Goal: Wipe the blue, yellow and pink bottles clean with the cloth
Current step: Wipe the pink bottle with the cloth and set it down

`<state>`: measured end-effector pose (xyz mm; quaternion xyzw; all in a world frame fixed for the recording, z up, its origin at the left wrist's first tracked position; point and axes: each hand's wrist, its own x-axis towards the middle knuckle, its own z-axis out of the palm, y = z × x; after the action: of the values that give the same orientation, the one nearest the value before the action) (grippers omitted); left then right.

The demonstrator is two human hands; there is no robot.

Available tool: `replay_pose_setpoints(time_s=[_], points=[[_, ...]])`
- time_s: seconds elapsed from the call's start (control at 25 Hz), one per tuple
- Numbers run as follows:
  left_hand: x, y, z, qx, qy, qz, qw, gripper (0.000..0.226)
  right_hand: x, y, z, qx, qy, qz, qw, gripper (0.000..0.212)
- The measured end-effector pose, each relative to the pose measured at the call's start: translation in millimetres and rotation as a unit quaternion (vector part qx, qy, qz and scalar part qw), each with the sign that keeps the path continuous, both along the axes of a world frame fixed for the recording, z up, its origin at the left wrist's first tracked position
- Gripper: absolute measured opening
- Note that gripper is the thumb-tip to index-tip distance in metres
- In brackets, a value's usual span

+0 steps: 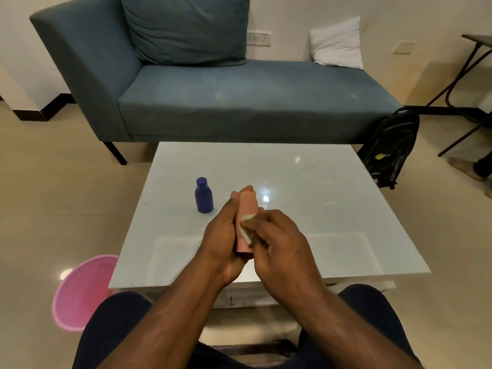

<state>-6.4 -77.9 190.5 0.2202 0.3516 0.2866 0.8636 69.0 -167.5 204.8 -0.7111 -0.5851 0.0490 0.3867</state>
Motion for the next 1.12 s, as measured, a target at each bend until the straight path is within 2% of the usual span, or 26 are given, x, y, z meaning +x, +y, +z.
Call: replay_pose_setpoints(time_s=[0.12, 0.36, 0.52, 0.64, 0.72, 0.92, 1.04, 1.12], points=[[3, 3, -3, -0.021, 0.007, 0.019, 1.0, 0.045, 6, -2, -1, -0.013, 0.039, -0.016, 0.999, 0.023], [8, 6, 9, -0.093, -0.017, 0.093, 0.991, 0.043, -3, -6, -6, 0.031, -0.04, -0.019, 0.999, 0.03], [11, 4, 9, -0.124, -0.035, 0.133, 0.983, 0.028, 8, 0, -10, 0.103, 0.037, -0.061, 0.992, 0.028], [16, 7, 2, -0.136, -0.043, 0.163, 0.976, 0.043, -3, 1, -13, 0.102, 0.02, -0.063, 0.993, 0.024], [18, 10, -1, -0.132, -0.034, 0.177, 0.975, 0.045, -2, 2, -15, 0.11, -0.004, -0.046, 0.993, 0.023], [20, 13, 2, -0.148, -0.054, 0.212, 0.965, 0.044, 10, 5, -12, 0.108, 0.116, -0.077, 0.984, 0.022], [28, 17, 1, -0.151, -0.045, 0.248, 0.956, 0.047, -1, 2, -13, 0.105, 0.051, -0.061, 0.991, 0.023], [29, 16, 6, -0.146, -0.039, 0.23, 0.961, 0.046, 1, 2, -13, 0.119, -0.012, -0.032, 0.992, 0.023]])
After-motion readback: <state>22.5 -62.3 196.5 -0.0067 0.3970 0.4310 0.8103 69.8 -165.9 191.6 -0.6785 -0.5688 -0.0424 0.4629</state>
